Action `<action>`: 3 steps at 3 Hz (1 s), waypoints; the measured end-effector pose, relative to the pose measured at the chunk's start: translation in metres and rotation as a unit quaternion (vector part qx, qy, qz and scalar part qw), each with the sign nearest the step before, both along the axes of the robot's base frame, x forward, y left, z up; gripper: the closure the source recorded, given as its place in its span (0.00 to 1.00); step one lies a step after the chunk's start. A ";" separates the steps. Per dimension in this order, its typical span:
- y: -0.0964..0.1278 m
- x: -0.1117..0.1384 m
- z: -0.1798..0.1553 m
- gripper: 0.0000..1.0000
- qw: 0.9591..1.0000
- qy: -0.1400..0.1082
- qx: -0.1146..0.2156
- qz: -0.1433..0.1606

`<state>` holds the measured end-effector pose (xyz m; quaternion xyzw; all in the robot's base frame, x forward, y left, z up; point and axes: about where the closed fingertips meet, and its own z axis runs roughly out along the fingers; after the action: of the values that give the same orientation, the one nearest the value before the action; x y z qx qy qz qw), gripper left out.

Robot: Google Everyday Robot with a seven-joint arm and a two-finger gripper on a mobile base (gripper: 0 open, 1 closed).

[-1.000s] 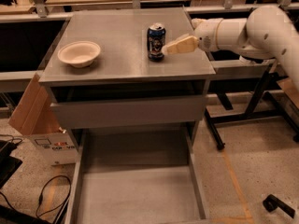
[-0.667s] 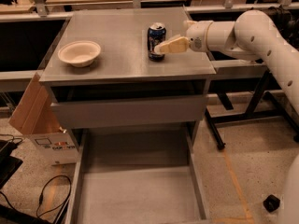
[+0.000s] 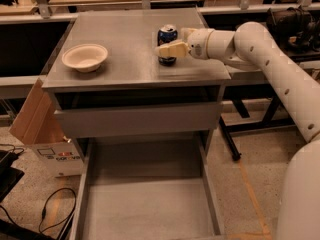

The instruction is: Place pepsi can into middle drawer

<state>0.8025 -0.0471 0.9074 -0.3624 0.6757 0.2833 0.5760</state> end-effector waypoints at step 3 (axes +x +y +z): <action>0.043 -0.017 0.018 0.89 0.997 -0.007 0.049 0.051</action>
Offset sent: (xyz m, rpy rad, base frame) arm -0.0029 0.0469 -0.0030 0.0790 -0.0072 0.0743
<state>0.7853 -0.0045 0.9254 -0.3693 0.6375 0.3425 0.5831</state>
